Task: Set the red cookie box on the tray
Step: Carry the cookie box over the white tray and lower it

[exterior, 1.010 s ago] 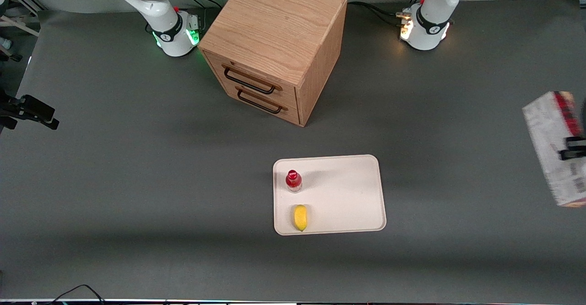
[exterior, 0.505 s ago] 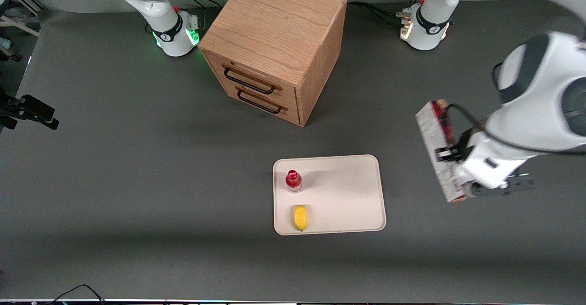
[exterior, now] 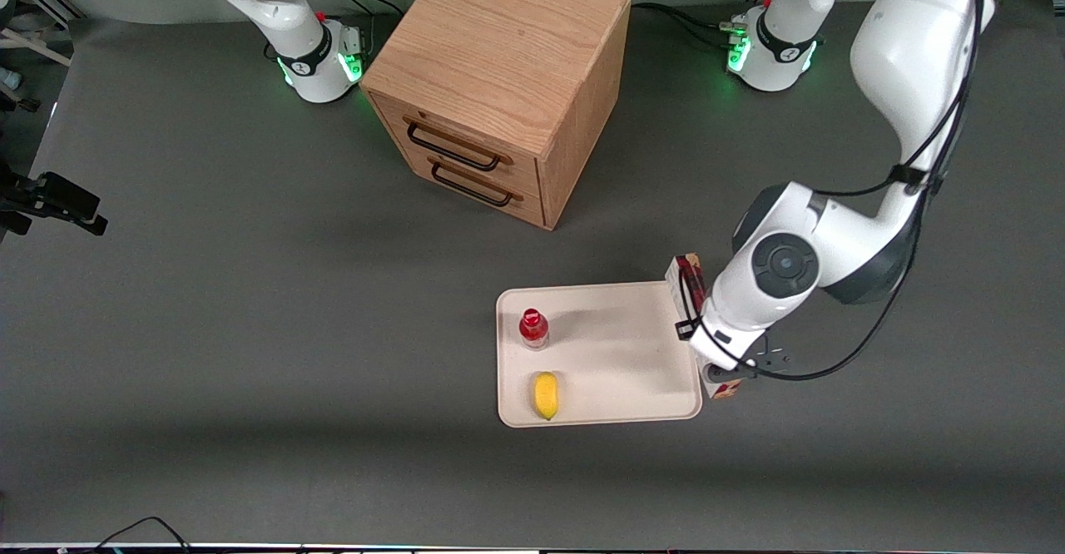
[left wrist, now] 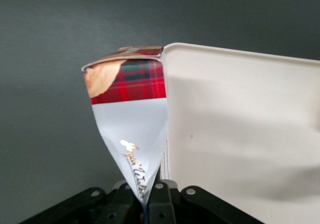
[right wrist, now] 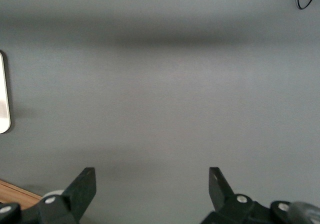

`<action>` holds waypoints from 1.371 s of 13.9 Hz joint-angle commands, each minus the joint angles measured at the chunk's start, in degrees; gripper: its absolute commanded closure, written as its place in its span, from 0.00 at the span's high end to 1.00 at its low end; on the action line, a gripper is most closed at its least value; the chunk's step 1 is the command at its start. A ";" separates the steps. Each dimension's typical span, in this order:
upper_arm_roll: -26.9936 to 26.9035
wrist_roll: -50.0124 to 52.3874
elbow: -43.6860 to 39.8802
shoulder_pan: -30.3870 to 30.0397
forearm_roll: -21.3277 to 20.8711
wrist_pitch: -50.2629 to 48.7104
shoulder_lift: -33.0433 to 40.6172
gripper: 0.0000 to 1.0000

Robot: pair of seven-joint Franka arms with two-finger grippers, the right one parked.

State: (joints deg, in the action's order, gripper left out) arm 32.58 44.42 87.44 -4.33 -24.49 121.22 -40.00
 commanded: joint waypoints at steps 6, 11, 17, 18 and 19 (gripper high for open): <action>1.09 1.01 -0.95 0.20 -8.55 6.56 -6.14 0.00; 1.17 0.93 -0.86 0.02 -9.08 6.40 -6.06 1.00; 2.58 -0.73 -3.93 -2.35 -1.83 -6.24 2.01 1.00; 2.06 -4.48 -4.81 -2.96 3.09 -8.96 5.07 1.00; 1.01 -9.92 -4.99 -3.58 5.83 -13.68 8.50 1.00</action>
State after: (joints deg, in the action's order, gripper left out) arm 34.75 41.37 81.86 -6.44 -24.35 114.43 -38.93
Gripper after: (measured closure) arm 0.000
